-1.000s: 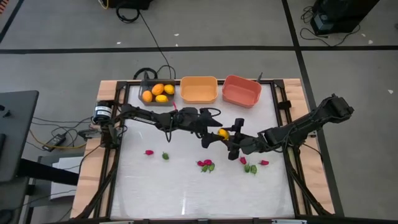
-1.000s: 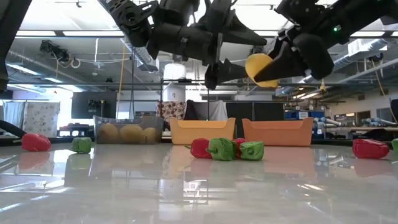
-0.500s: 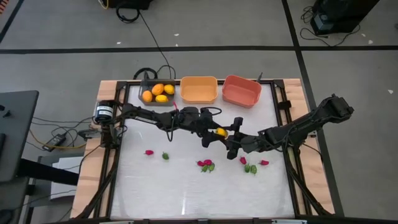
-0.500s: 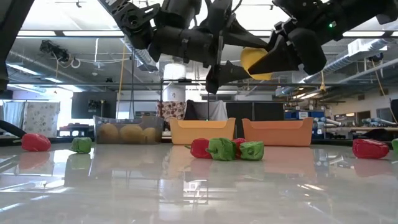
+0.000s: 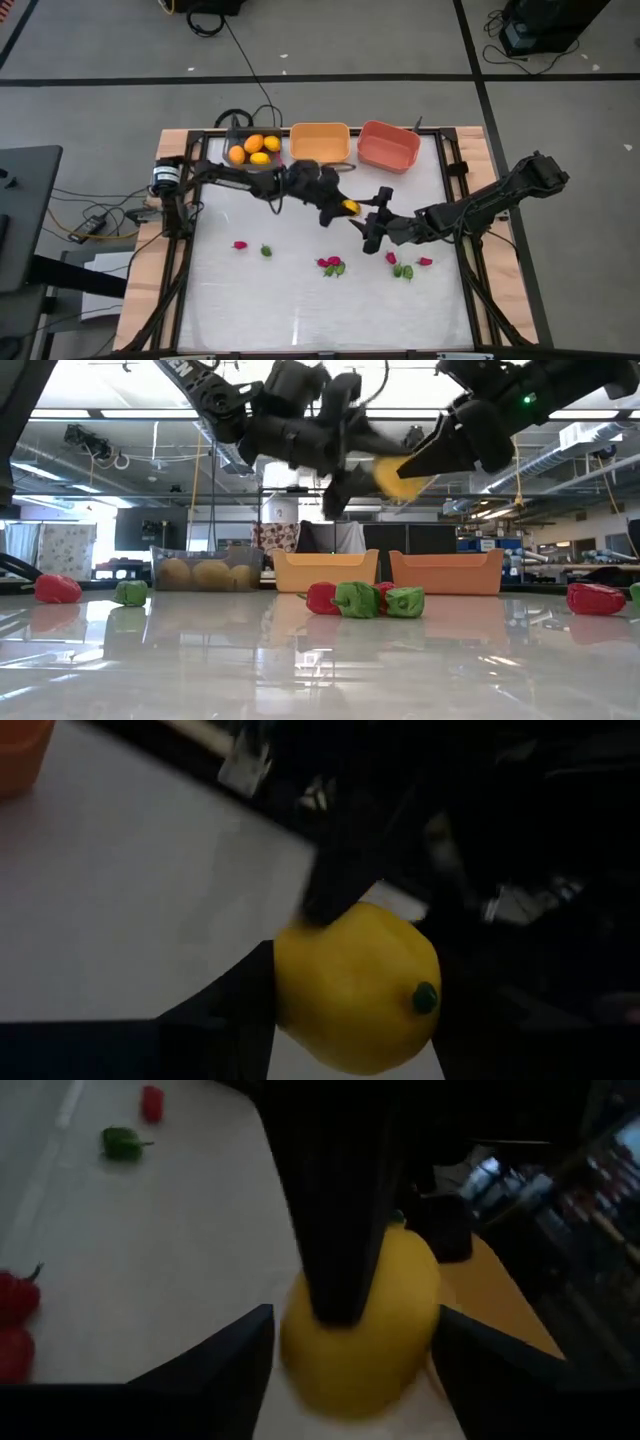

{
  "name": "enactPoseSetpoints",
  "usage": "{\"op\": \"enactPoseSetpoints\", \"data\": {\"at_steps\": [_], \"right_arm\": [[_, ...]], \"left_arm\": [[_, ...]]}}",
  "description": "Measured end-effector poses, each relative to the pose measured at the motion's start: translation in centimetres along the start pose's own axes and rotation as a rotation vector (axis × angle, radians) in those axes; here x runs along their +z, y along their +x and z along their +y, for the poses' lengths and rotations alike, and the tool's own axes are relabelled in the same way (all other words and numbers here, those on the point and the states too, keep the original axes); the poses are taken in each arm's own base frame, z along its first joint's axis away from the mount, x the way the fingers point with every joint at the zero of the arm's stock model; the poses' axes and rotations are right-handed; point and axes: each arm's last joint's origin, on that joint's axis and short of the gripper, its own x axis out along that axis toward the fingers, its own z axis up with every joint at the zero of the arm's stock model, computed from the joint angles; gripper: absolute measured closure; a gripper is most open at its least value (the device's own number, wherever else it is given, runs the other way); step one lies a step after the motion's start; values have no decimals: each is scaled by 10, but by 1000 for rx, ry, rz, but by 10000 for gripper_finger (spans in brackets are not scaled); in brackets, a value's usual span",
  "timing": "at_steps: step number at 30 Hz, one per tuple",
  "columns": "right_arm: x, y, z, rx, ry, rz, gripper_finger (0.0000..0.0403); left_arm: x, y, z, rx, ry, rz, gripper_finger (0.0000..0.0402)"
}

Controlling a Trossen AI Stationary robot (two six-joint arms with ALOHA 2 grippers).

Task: Sort produce into baskets
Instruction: Put the lemon into the black bin

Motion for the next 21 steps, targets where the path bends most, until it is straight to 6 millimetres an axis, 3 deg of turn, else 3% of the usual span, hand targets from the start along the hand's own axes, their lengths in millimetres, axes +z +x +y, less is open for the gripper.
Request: {"op": "enactPoseSetpoints", "data": {"at_steps": [7, 14, 21], "right_arm": [[-10, -3, 2, -78, 193, 73, 79], [-14, -3, 4, 5, 337, 122, 91], [-17, -1, 7, 209, 365, 177, 106]], "left_arm": [[18, -48, 28, 251, -7, 116, 189], [42, -126, 48, 612, 12, 187, 189], [43, -187, 82, 816, -118, 226, 189]]}}
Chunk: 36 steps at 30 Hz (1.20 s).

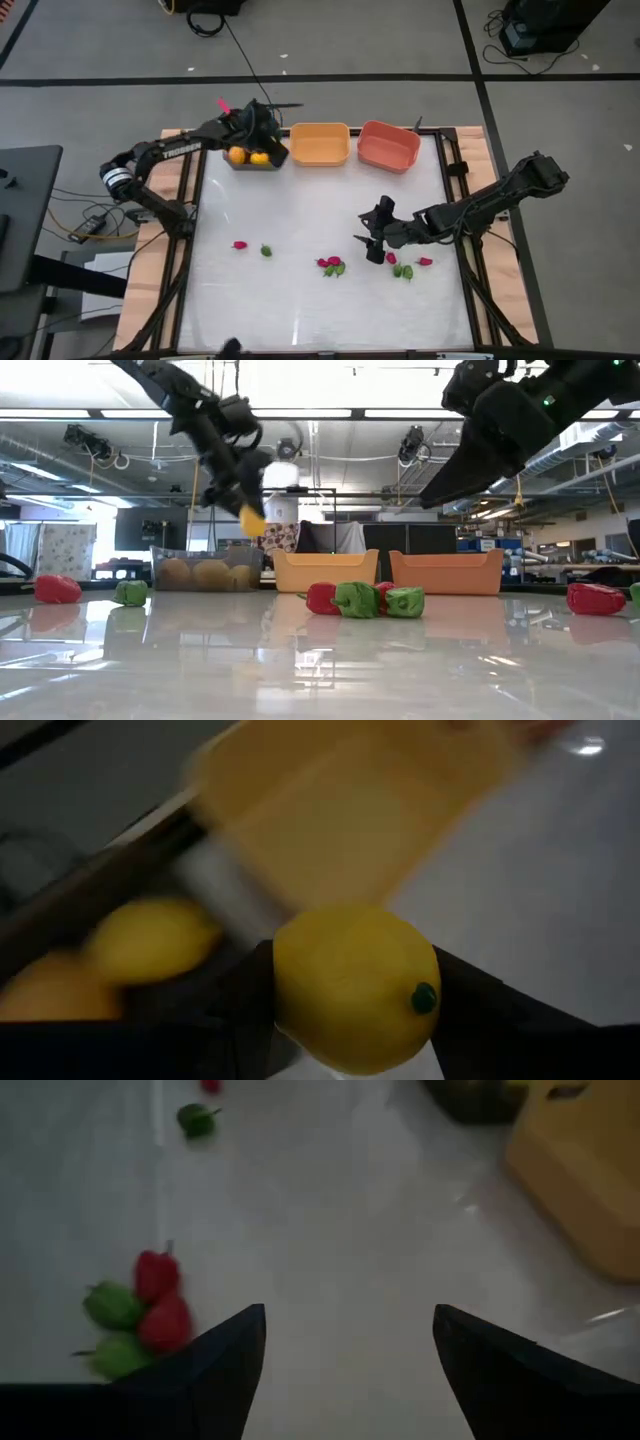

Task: Sort produce into baskets
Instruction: Put the lemon into the black bin, then put the red chili pepper into the yellow bin

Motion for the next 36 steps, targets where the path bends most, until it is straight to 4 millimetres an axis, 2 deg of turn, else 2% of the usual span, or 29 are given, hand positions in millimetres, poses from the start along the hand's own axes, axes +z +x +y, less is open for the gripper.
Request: {"op": "enactPoseSetpoints", "data": {"at_steps": [5, 8, 12, 19, 23, 28, 31, 36], "right_arm": [[1, 2, -4, -8, 12, 7, 118], [1, 2, -4, -6, -20, 10, 125], [2, 4, -8, -16, -38, 9, 137], [8, 9, -15, 2, 46, -7, 148], [9, 10, -18, -11, 74, -13, 147], [9, 11, -20, -38, 76, -20, 148], [9, 11, -20, -37, 75, -20, 148], [9, 11, -20, -39, 66, -21, 148]], "left_arm": [[-9, 3, 39, 186, -73, 28, 188], [-15, 3, 54, 330, -91, 43, 174], [-22, 4, 58, 382, -73, 90, 126], [-28, 2, 56, 383, -61, 156, 30], [-30, -9, 43, 367, -27, 151, 12], [-37, -37, 7, 310, 76, 114, 19], [-52, -55, -22, 235, 162, 104, 29], [-89, -72, -62, 109, 213, 124, 46]]}}
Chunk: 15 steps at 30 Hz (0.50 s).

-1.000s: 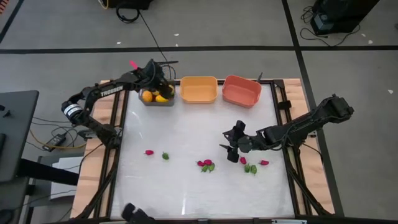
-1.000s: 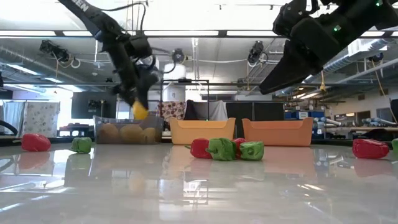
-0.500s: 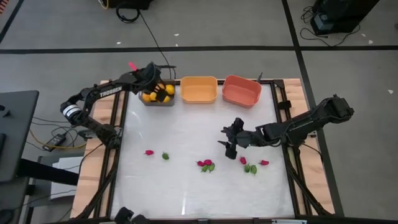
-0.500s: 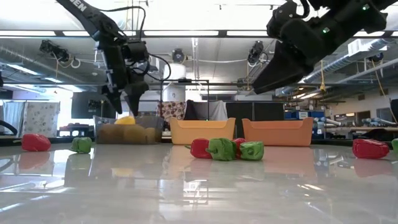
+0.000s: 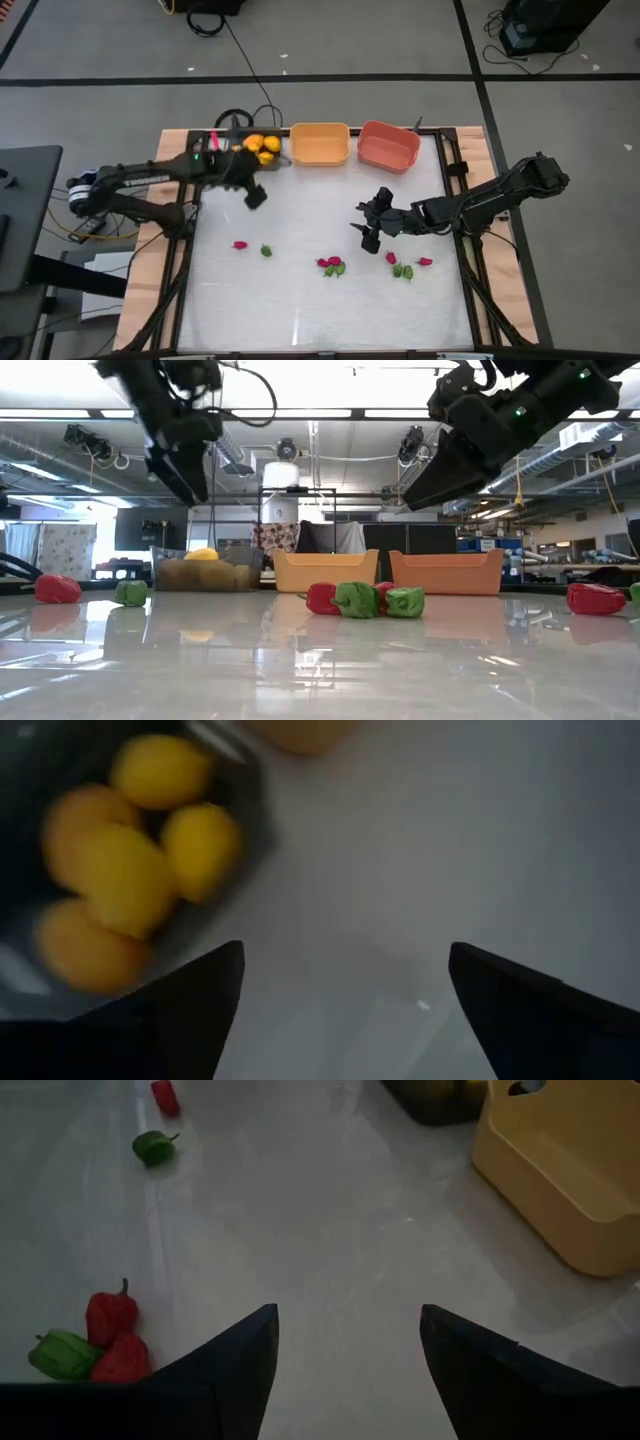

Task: Sort produce into baskets
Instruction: Put the red chili pepper into the yellow bin

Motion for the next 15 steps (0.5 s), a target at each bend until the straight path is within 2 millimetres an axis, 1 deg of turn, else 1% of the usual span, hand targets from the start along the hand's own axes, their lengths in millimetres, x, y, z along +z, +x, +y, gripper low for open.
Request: {"op": "enactPoseSetpoints", "data": {"at_steps": [4, 9, 11, 15], "right_arm": [[2, 0, 0, 3, -9, -14, 148], [2, 0, 1, 8, -7, -19, 148], [2, 0, 1, 8, -7, -19, 148], [2, 0, 0, 5, -23, -18, 148]], "left_arm": [[-21, -5, -29, -80, 15, 19, 52], [-51, -5, -58, -138, 108, 106, 53], [-66, -3, -65, -139, 130, 160, 53], [-87, 0, -75, -138, 123, 212, 53]]}}
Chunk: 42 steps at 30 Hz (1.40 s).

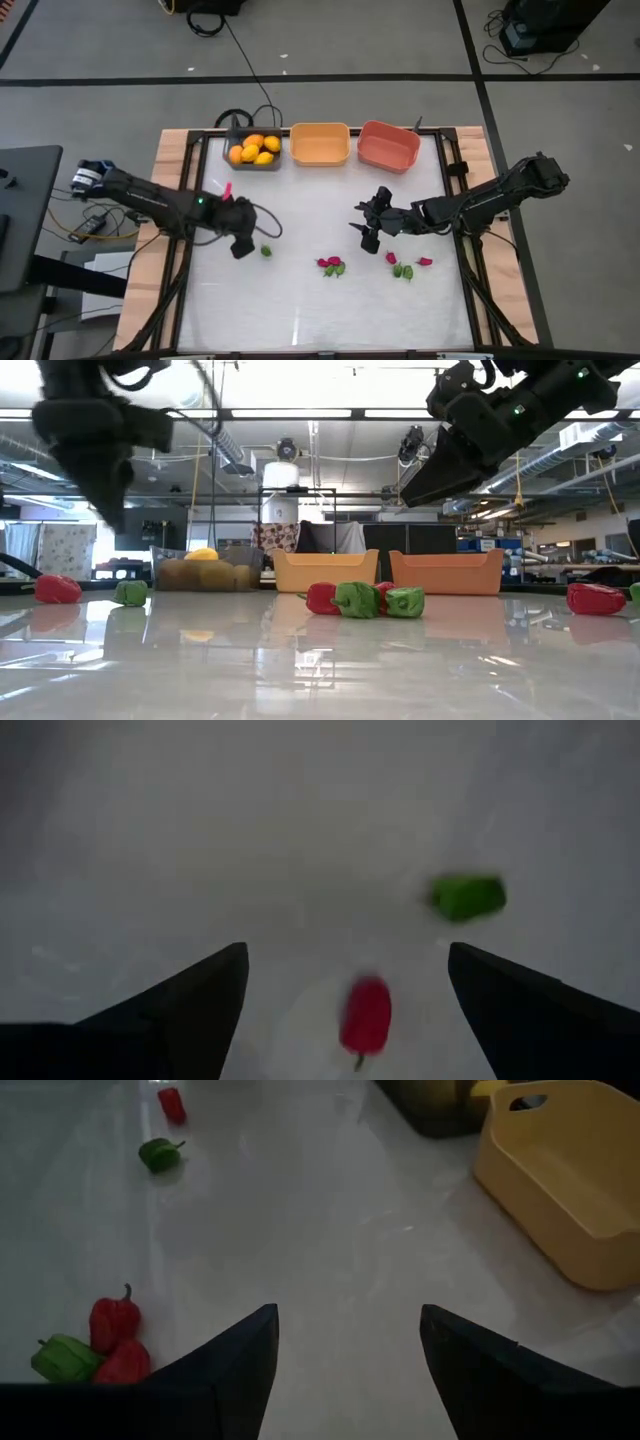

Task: Sort produce into baskets
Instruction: Put the red chili pepper into the yellow bin

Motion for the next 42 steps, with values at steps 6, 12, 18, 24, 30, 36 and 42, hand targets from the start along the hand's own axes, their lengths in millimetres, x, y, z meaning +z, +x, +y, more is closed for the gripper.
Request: {"op": "enactPoseSetpoints", "data": {"at_steps": [6, 12, 18, 24, 30, 36, 42], "right_arm": [[2, 3, -6, -19, -8, -6, 148], [5, 5, -9, -15, 3, -20, 148], [6, 5, -10, -5, 6, -18, 148], [6, 5, -10, -1, 9, -17, 148], [5, 5, -10, 0, 23, -13, 148], [5, 4, -8, 8, 19, -13, 148], [4, 3, -6, 15, 12, -11, 148]], "left_arm": [[-18, 11, -2, 34, -37, 66, 54], [-33, 24, 4, 62, -63, 156, 54], [-36, 28, 6, 58, -45, 162, 84], [-34, 28, 2, 16, -14, 144, 124], [-32, 29, 1, -5, 8, 125, 130], [-33, 41, -2, -32, 18, 78, 131], [-38, 54, -1, 8, 24, 137, 133]]}}
